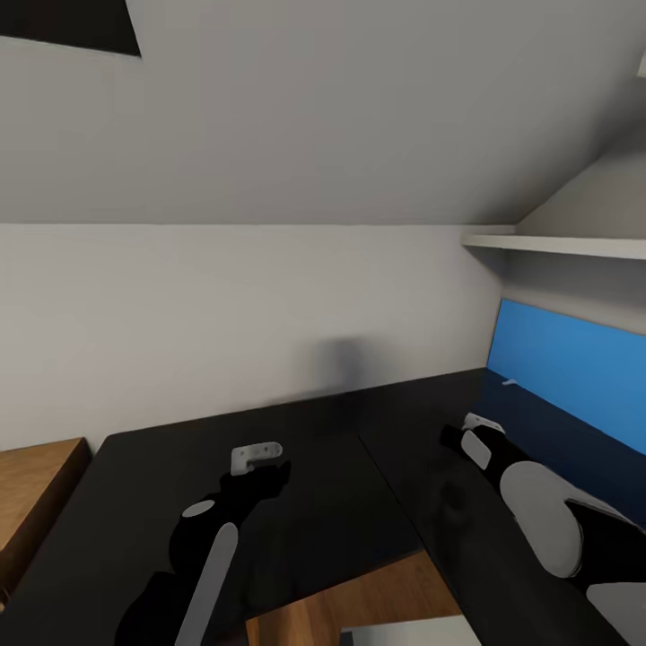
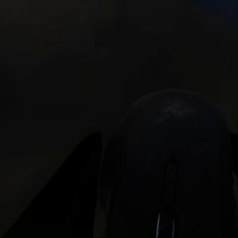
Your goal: In the bedroom, organize the workspace by keeping the computer under the desk, ensuring the monitor is on the desk, placing the keyboard on the desk next to the monitor, placing the mouse on the desk next to the keyboard, moving the folder from the swivel chair onto the desk next to the mouse, stacking the notebook on top of the folder with the pen on top of the notebook, and positioning the swivel chair next to the desk.
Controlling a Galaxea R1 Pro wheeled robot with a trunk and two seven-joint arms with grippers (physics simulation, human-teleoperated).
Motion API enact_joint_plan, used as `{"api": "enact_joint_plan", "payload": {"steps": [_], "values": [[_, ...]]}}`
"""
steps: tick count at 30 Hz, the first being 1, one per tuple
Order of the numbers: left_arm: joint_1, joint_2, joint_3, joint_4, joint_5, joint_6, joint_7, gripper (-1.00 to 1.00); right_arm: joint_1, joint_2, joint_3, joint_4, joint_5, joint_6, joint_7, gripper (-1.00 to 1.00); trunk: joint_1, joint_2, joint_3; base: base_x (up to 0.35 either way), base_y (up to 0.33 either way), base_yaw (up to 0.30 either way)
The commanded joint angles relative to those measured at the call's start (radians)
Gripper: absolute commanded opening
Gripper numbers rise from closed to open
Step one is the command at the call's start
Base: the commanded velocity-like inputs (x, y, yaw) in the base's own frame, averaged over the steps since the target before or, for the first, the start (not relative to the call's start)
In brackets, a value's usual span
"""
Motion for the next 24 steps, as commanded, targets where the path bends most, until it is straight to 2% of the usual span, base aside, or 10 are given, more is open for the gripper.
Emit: {"api": "enact_joint_plan", "payload": {"steps": [1,4,6,9,11,12,13,14,15,24], "values": [[-0.001,0.000,0.001,0.003,0.010,0.003,0.010,1.00,0.000,0.009,0.003,-0.023,-0.002,0.025,-0.004,-1.00,-0.004,0.007,0.002,0.000,0.000,0.000],[-0.001,0.000,0.003,0.021,0.011,0.002,0.011,1.00,0.011,0.032,0.003,-0.100,0.030,0.091,-0.006,-1.00,-0.015,0.028,0.011,0.000,0.000,0.000],[-0.001,0.000,0.003,0.026,0.010,0.002,0.012,1.00,0.044,0.053,0.003,-0.196,0.053,0.133,-0.019,-1.00,-0.023,0.042,0.018,0.000,0.000,0.000],[-0.001,0.000,0.003,0.026,0.010,0.001,0.011,1.00,0.140,0.085,0.003,-0.401,0.069,0.228,-0.048,-1.00,-0.023,0.042,0.018,0.000,0.000,0.000],[-0.001,0.000,0.003,0.019,0.011,0.001,0.011,1.00,0.252,0.121,0.003,-0.637,0.073,0.331,-0.065,-1.00,-0.023,0.042,0.018,0.000,0.000,0.000],[-0.001,0.000,0.003,0.017,0.011,0.001,0.011,1.00,0.280,0.130,0.003,-0.697,0.074,0.357,-0.067,-1.00,-0.023,0.042,0.018,0.000,0.000,0.000],[-0.001,0.000,0.003,0.012,0.011,0.001,0.011,1.00,0.358,0.153,0.003,-0.843,0.072,0.420,-0.071,-1.00,-0.023,0.042,0.018,0.000,0.000,0.000],[-0.001,0.000,0.003,0.011,0.011,0.001,0.011,1.00,0.378,0.159,0.003,-0.879,0.071,0.434,-0.072,-1.00,-0.023,0.042,0.018,0.000,0.000,0.000],[-0.001,0.004,0.003,0.009,0.011,0.001,0.011,1.00,0.432,0.176,0.004,-0.964,0.068,0.465,-0.072,-1.00,-0.023,0.042,0.018,0.000,0.000,0.000],[-0.001,0.045,0.003,0.002,0.014,0.002,0.009,1.00,0.471,0.229,0.005,-1.021,0.069,0.484,-0.076,-1.00,-0.023,0.042,0.018,0.000,0.000,0.073]]}}
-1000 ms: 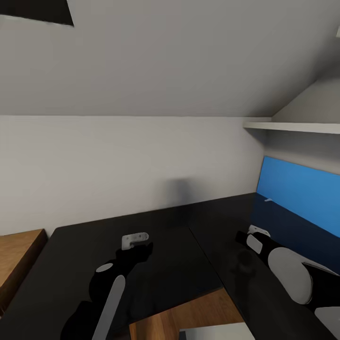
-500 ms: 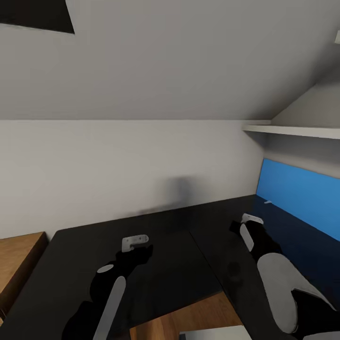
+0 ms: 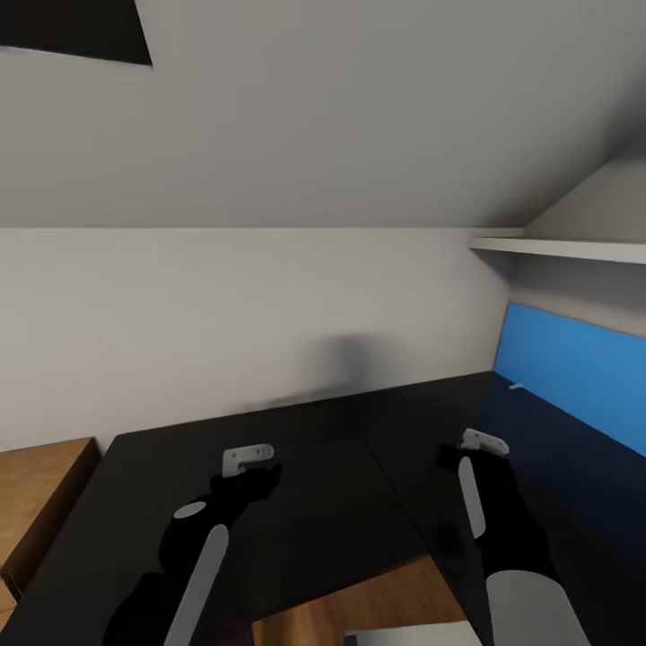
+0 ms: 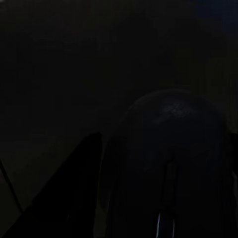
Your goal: In the bedroom, organize the workspace by keeping the computer under the desk, ensuring the monitor is on the desk, placing the keyboard on the desk next to the monitor, placing the mouse on the desk next to the keyboard, moving the folder from the swivel chair onto the desk next to the mouse, stacking the notebook on top of the folder with the pen on top of the notebook, and positioning the swivel chair next to the desk.
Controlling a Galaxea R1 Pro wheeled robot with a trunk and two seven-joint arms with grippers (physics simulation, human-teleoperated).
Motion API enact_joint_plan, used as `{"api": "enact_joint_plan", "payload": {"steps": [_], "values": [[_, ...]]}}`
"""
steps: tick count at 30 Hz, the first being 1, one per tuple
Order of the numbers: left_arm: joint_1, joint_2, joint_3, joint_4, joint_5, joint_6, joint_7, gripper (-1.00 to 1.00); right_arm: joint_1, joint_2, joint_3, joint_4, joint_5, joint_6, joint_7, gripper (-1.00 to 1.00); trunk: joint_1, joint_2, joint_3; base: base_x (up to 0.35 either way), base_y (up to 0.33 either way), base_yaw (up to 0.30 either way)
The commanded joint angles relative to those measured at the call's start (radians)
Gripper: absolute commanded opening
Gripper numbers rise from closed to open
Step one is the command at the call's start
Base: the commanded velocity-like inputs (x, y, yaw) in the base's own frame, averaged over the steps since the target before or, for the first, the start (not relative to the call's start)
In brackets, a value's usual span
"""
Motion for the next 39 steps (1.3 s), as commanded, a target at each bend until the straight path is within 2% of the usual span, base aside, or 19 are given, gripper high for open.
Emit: {"api": "enact_joint_plan", "payload": {"steps": [1,7,26,30,39], "values": [[-0.001,0.001,-0.001,-0.001,0.011,0.003,0.009,1.00,0.000,0.002,-0.002,-0.001,-0.002,0.004,-0.002,-1.00,0.000,-0.001,-0.001,0.000,0.000,0.247],[-0.001,0.003,-0.001,-0.001,0.011,0.004,0.010,1.00,0.001,0.005,0.010,0.004,-0.001,0.005,0.004,-1.00,0.000,-0.001,-0.002,0.000,0.000,0.149],[-0.001,0.003,-0.001,0.001,0.011,0.004,0.009,1.00,0.020,0.005,0.023,0.008,-0.005,-0.028,0.002,-1.00,0.000,-0.001,-0.002,0.000,0.000,0.004],[-0.001,0.003,-0.001,0.001,0.011,0.004,0.009,1.00,0.021,0.005,0.039,0.009,-0.006,-0.028,0.001,-1.00,0.000,-0.001,-0.002,-0.212,0.192,0.241],[-0.001,0.003,-0.001,0.001,0.011,0.004,0.009,1.00,0.021,0.005,0.043,0.012,-0.006,-0.027,0.005,-1.00,0.000,-0.001,-0.004,-0.242,0.229,0.209]]}}
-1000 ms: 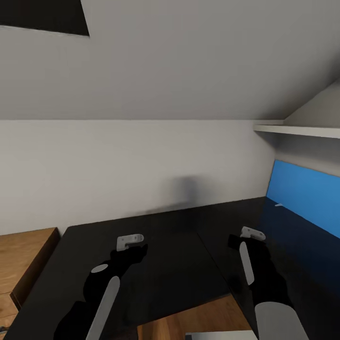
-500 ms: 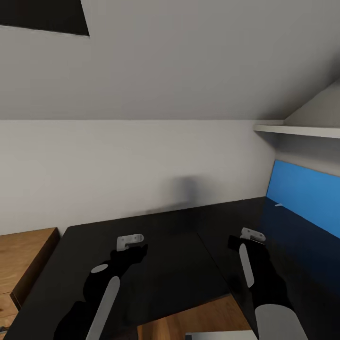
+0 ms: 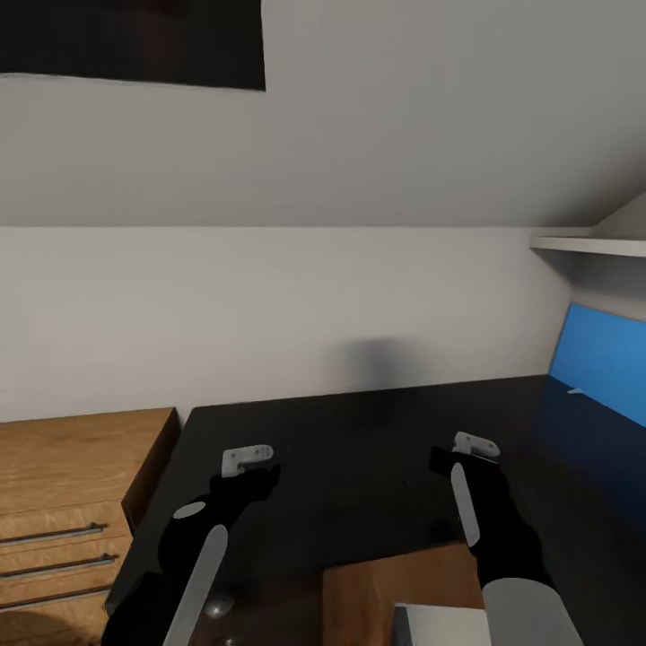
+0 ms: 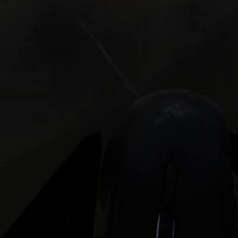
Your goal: In the bedroom, organize the workspace by keeping the computer under the desk, ensuring the monitor is on the desk, placing the keyboard on the desk next to the monitor, placing the mouse on the desk next to the keyboard, moving the folder from the swivel chair onto the desk next to the mouse, stacking the notebook on top of the folder with the pen on top of the notebook, and positioning the swivel chair next to the desk.
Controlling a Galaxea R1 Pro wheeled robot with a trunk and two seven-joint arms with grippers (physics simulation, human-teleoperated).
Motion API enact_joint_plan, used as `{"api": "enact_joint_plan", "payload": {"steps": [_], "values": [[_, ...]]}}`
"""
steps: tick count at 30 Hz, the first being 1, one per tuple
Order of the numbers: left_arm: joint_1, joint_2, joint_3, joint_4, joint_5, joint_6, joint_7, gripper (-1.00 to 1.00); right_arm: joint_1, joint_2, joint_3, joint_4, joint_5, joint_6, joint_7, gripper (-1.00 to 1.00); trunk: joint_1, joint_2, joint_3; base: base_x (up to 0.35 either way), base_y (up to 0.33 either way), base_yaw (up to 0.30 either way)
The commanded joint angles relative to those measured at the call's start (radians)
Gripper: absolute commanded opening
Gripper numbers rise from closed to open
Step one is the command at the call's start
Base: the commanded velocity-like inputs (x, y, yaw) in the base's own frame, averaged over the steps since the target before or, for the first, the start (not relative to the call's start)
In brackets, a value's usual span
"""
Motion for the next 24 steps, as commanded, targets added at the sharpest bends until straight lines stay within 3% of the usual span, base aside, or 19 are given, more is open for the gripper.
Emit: {"api": "enact_joint_plan", "payload": {"steps": [1,6,9,13,24], "values": [[-0.001,0.000,-0.001,-0.001,0.011,0.003,0.009,1.00,-0.001,0.001,-0.002,-0.001,-0.003,0.004,-0.002,-1.00,0.000,-0.001,-0.002,-0.153,0.263,0.108],[-0.001,0.000,-0.001,-0.001,0.011,0.003,0.009,1.00,0.000,0.002,0.011,-0.001,-0.003,0.004,-0.003,-1.00,0.000,-0.001,-0.005,-0.054,0.205,0.099],[-0.001,0.000,-0.001,0.001,0.010,0.003,0.009,1.00,0.000,0.002,0.042,0.001,-0.002,0.004,-0.004,-1.00,0.000,-0.001,-0.007,-0.010,0.048,0.162],[-0.001,0.000,0.001,0.002,0.009,0.003,0.009,1.00,0.000,0.002,0.050,0.004,-0.002,0.004,0.000,-1.00,0.000,-0.001,-0.011,-0.002,0.009,0.171],[-0.001,0.000,0.012,0.003,0.009,0.003,0.009,1.00,0.018,0.003,0.120,0.006,-0.003,-0.018,0.001,-1.00,0.000,-0.001,-0.018,0.000,0.001,-0.002]]}}
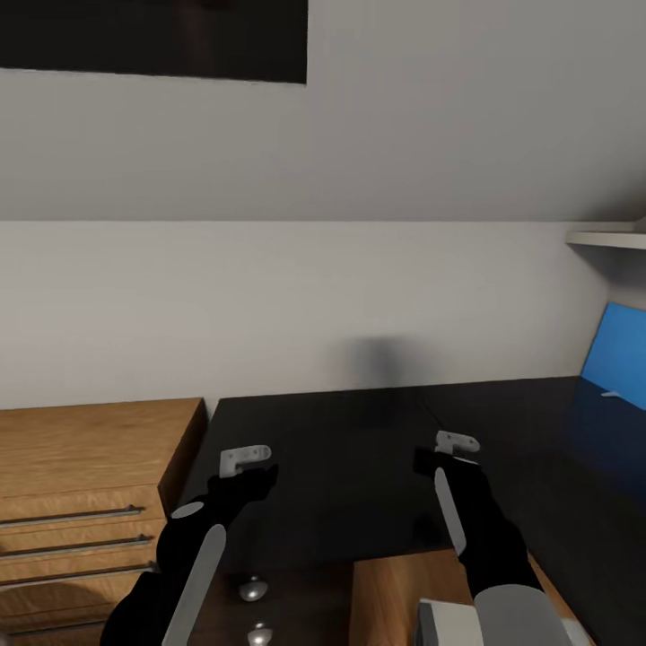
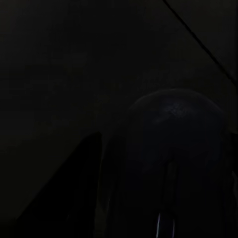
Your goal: In the bedroom, organize the workspace by keeping the computer under the desk, ensuring the monitor is on the desk, placing the keyboard on the desk next to the monitor, placing the mouse on the desk next to the keyboard, moving the folder from the swivel chair onto the desk next to the mouse, stacking the notebook on top of the folder with the pen on top of the notebook, and positioning the swivel chair next to the desk.
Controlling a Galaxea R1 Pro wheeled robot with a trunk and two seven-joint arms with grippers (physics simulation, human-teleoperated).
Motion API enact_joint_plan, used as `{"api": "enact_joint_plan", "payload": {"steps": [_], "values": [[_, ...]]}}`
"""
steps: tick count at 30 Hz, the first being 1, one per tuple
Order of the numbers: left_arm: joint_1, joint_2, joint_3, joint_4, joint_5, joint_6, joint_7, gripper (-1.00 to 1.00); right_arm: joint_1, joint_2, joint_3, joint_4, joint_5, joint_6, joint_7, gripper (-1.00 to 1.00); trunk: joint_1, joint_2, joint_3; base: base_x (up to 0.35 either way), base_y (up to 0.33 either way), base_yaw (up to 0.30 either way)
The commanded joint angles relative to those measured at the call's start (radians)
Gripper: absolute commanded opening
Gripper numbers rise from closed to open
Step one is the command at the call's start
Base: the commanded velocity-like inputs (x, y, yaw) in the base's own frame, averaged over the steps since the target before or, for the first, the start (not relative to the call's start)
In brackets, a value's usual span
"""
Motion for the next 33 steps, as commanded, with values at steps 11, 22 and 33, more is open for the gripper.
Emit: {"api": "enact_joint_plan", "payload": {"steps": [11,22,33], "values": [[-0.001,0.000,0.002,0.003,0.012,0.002,0.011,1.00,0.002,0.002,0.000,-0.002,-0.005,-0.002,-0.006,-1.00,0.000,-0.001,-0.005,0.000,0.000,0.084],[-0.001,-0.001,0.037,0.003,0.019,0.002,0.009,1.00,0.004,0.006,0.002,0.006,-0.006,-0.001,-0.006,-1.00,0.000,-0.001,-0.005,0.000,0.000,0.267],[-0.001,0.000,0.043,0.002,0.020,0.001,0.010,1.00,0.004,0.007,0.020,0.018,-0.007,-0.001,-0.005,-1.00,0.000,-0.001,-0.005,0.000,0.001,0.274]]}}
